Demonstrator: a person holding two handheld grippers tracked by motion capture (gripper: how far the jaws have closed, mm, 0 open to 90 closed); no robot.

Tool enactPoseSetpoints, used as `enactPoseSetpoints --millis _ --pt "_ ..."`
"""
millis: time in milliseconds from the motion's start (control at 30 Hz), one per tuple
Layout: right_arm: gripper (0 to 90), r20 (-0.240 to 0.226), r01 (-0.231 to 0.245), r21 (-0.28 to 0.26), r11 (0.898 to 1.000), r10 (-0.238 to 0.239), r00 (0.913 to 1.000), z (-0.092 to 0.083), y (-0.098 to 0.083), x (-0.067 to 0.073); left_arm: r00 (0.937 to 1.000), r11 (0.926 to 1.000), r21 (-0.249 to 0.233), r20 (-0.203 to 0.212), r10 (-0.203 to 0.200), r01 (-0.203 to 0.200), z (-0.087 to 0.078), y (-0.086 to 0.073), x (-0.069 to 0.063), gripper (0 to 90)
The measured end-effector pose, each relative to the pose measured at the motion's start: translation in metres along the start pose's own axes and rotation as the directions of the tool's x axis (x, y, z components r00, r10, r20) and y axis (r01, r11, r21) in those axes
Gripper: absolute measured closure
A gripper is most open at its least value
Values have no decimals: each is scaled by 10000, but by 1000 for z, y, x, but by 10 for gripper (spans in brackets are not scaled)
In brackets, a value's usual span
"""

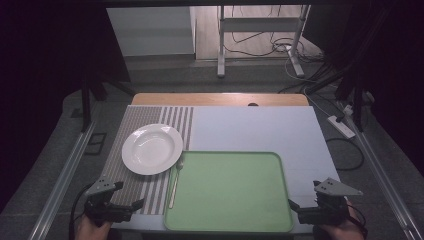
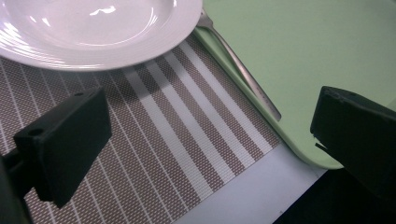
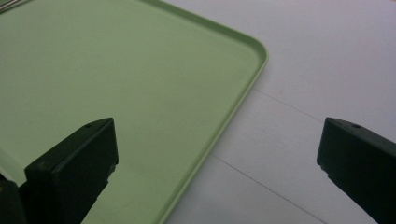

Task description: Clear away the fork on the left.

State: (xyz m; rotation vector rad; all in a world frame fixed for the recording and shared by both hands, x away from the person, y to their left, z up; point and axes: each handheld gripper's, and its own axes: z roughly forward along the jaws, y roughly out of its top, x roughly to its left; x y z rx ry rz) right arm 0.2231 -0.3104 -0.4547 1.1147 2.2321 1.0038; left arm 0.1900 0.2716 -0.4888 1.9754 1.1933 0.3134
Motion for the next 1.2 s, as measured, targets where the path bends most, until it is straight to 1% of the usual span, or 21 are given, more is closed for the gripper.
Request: enactPoseSetpoints --millis 333,733,1000,1067,1200 --pt "0 6 -6 9 10000 6 10000 0 0 0 9993 9999 83 -350 147 -145 -5 -4 -1 0" --pt "0 20 -14 15 10000 14 10000 0 0 0 9979 10000 52 -646 84 -81 -11 -9 1 0" --pt "0 42 9 36 10000 -9 10000 0 0 1 9977 10000 -47 -677 5 -9 -16 -13 3 0" --pt "0 67 3 31 10000 -4 10000 0 0 1 9983 9999 -105 -588 -7 1 -16 -14 3 0" --pt "0 71 48 65 10000 -48 10000 0 0 1 9985 10000 22 -549 45 -44 -14 -13 3 0"
